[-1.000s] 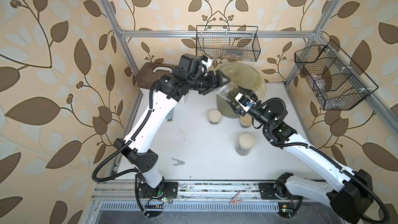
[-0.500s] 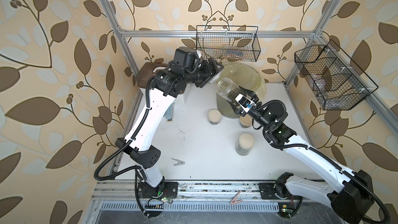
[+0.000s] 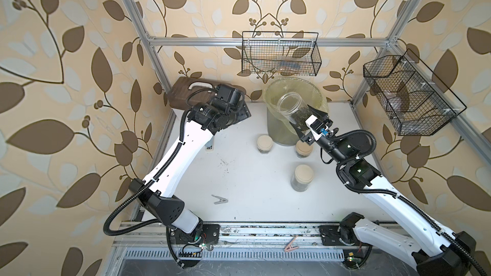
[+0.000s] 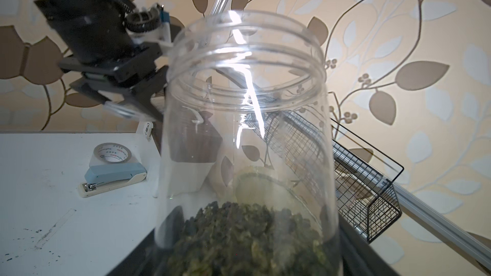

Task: Empty moldy tea leaves from jars
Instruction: Place the lid at the center of the board.

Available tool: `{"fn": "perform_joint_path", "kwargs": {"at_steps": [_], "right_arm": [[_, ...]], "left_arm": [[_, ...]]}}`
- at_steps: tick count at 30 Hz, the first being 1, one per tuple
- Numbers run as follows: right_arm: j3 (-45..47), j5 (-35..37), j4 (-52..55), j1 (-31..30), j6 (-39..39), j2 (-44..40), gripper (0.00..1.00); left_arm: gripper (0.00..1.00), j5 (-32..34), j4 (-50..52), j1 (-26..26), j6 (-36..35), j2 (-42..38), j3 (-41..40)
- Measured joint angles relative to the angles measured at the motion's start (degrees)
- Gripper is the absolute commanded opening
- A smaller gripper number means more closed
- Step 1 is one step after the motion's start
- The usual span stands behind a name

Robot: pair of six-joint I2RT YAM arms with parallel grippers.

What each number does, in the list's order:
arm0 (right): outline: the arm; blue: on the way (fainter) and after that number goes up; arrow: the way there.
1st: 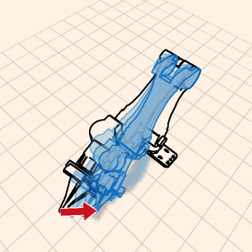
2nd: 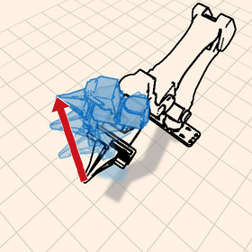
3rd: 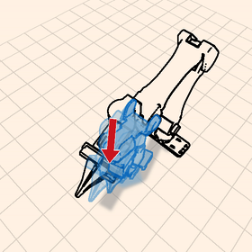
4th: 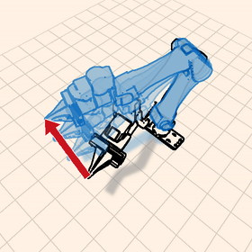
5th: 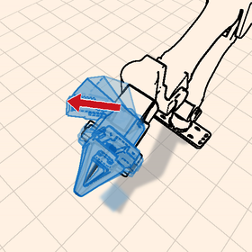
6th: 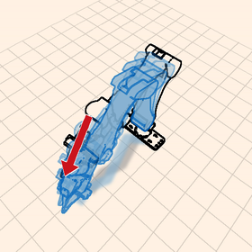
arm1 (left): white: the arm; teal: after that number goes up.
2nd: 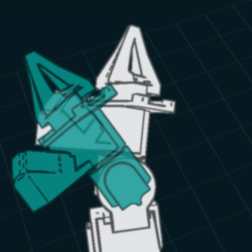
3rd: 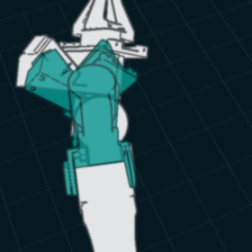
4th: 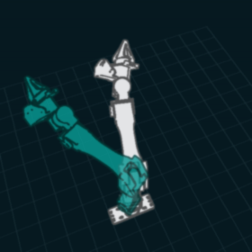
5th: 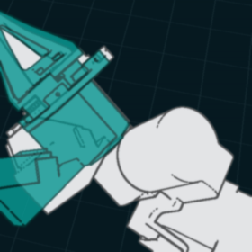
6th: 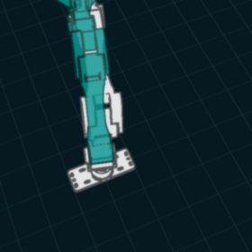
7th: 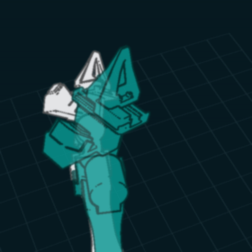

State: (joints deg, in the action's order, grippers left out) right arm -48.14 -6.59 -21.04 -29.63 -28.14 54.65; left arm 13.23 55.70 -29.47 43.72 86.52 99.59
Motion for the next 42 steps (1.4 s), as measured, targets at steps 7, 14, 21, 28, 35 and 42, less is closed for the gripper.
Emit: {"fn": "perform_joint_path", "kwargs": {"at_steps": [7, 14, 21, 28, 35, 42], "right_arm": [[0.0, 0.6, 3.6, -0.2, 0.3, -1.4, 0.40], [0.0, 0.9, 5.5, -1.3, 0.5, -1.8, 0.40], [0.0, 1.3, 6.7, -1.7, 0.5, -2.1, 0.40], [0.0, 1.8, 8.2, -1.9, 0.5, -3.2, 0.41], [0.0, 2.4, 9.0, -1.9, 0.5, -3.7, 0.41], [0.0, 2.8, 9.8, -1.9, 0.5, -3.8, 0.41]], "left_arm": [[0.77, 2.6, -3.3, 0.3, -0.1, -0.9, -17.0], [0.79, 2.9, -6.6, 0.3, -0.1, 2.4, -22.4], [0.82, 2.9, -9.8, 1.0, -2.6, 13.6, -21.4], [0.85, 3.2, -10.9, 1.5, -7.3, 25.4, -14.5], [0.87, 3.2, -13.0, 3.0, -9.1, 29.2, -13.1], [0.94, 2.0, -14.2, 3.8, -9.4, 32.1, -13.1]]}}
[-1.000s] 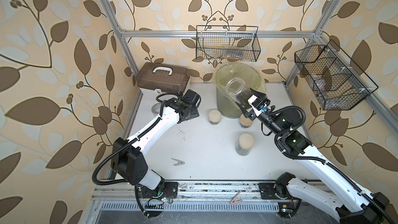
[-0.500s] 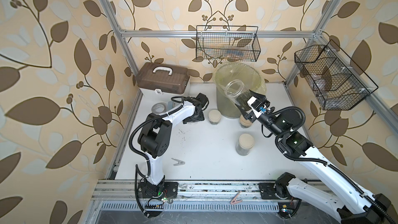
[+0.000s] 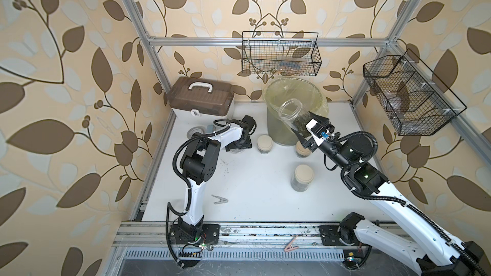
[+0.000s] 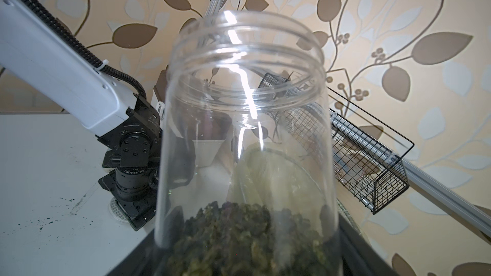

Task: Empty moldy tea leaves from jars
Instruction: Place the lid at the center of the board, then adjust the jar.

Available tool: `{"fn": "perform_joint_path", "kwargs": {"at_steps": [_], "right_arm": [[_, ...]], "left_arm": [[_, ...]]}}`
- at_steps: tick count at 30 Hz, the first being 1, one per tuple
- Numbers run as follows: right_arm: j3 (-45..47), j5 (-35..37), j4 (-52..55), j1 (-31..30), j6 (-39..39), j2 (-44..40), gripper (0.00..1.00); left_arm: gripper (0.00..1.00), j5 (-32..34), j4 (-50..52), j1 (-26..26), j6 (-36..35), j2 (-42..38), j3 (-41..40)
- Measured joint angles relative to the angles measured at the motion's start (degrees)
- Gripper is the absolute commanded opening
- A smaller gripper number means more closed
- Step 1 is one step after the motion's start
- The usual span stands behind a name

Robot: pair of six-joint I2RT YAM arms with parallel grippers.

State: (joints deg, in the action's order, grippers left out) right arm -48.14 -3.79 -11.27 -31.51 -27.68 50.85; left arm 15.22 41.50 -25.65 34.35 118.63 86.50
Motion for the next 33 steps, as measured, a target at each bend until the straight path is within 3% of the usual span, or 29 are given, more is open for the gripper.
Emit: {"fn": "perform_joint_path", "kwargs": {"at_steps": [6, 17, 26, 33], "right_arm": [[0.0, 0.2, 0.4, 0.0, 0.0, 0.0, 0.41], [0.0, 0.4, 0.8, 0.1, 1.2, 0.1, 0.41], [-3.0, 0.0, 2.6, 2.7, 9.1, 3.4, 0.43], [-8.3, -0.8, 3.9, 3.9, 16.1, 6.9, 0.44]], "left_arm": [[0.99, -0.3, -0.9, 0.0, -0.2, 0.4, 0.0], [0.99, -1.3, 1.0, 0.0, -0.3, -1.3, 1.6], [0.99, -7.8, 2.4, 0.2, 0.2, -19.2, 12.9], [0.99, -19.8, -14.0, 0.2, 4.2, -34.4, 9.9]]}}
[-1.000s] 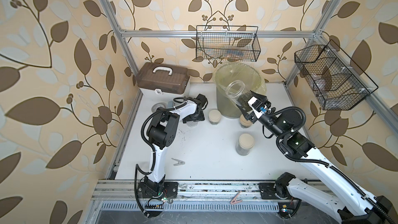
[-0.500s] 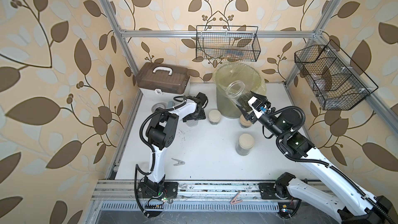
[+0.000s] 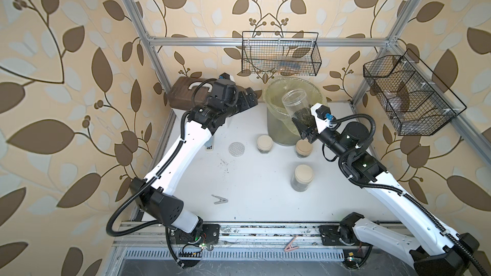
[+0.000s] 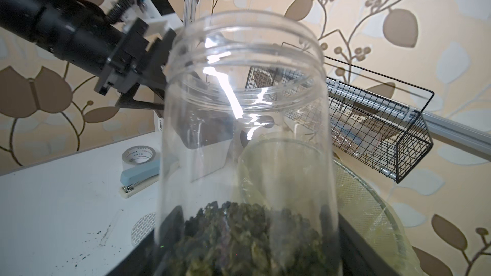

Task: Empty moldy tea leaves from jars
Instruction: Adjust the jar.

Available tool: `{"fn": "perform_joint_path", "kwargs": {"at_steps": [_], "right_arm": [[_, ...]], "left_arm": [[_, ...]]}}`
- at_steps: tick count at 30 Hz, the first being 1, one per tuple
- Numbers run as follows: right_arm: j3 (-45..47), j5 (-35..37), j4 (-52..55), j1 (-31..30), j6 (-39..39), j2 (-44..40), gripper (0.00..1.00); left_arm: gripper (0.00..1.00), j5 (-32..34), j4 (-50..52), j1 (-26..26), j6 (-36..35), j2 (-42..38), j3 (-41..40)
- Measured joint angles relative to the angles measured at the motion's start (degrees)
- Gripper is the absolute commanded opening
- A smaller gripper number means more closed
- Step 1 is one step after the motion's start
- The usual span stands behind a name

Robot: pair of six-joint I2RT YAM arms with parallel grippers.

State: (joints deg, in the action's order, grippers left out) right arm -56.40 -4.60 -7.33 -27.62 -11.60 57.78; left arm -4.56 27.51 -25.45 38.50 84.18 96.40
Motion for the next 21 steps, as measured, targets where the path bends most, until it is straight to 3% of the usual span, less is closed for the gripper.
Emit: {"fn": "perform_joint_path", "kwargs": {"at_steps": [4, 12, 21], "right_arm": [[-2.8, -0.4, 0.7, 0.3, 3.3, 2.1, 0.44], [-6.3, -1.7, 0.9, 1.1, 8.0, 5.5, 0.44], [-10.2, -5.0, 1.4, 1.3, 11.6, 8.7, 0.44]], "left_arm": [[0.99, -6.6, -10.6, 0.0, 2.6, -4.1, -4.4], [0.99, -17.6, -22.6, -0.3, 4.0, -4.2, -6.8], [0.99, -22.4, -27.4, -3.5, -1.2, -3.1, -7.0]]}}
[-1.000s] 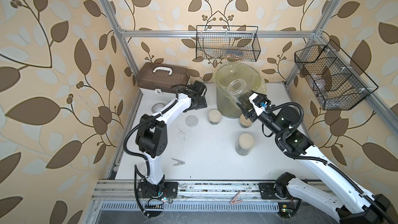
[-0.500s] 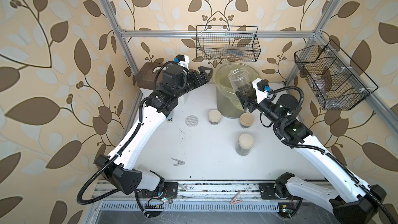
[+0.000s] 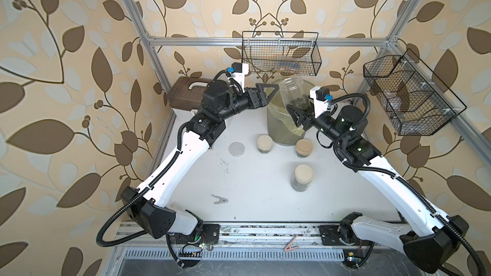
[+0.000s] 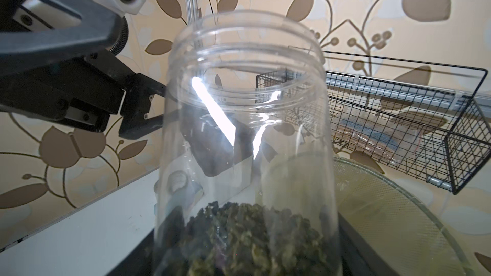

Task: Empty moldy tea leaves from jars
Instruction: Adjust the jar.

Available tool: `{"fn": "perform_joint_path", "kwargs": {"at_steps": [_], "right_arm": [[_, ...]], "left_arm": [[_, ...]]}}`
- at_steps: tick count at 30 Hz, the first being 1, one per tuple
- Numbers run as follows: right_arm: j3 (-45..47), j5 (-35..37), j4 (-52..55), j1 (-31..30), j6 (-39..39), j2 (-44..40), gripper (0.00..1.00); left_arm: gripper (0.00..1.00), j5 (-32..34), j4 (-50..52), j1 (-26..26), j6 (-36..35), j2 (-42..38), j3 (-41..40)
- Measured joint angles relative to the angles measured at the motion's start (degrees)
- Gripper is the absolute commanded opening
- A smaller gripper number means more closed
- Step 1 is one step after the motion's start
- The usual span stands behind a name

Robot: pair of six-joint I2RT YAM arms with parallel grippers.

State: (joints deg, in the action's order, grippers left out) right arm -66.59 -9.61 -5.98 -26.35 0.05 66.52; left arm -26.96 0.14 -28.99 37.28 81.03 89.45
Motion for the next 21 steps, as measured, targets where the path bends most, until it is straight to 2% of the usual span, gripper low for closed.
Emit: {"fn": "perform_joint_path", "kwargs": {"at_steps": [11, 18, 21], "right_arm": [[-0.5, -2.7, 0.2, -1.7, 1.0, 1.7, 0.44], [-0.6, -3.6, 0.0, -3.0, 0.9, 1.8, 0.44], [-0.6, -3.5, -0.3, -3.0, 0.8, 1.9, 0.44]], "left_arm": [[0.99, -1.1, -0.3, -3.2, -6.8, 5.7, 3.7], [0.99, -0.9, -0.8, -4.1, -6.9, 7.0, 4.5], [0.93, 0.0, -0.8, -4.2, -6.1, 7.0, 4.5]]}}
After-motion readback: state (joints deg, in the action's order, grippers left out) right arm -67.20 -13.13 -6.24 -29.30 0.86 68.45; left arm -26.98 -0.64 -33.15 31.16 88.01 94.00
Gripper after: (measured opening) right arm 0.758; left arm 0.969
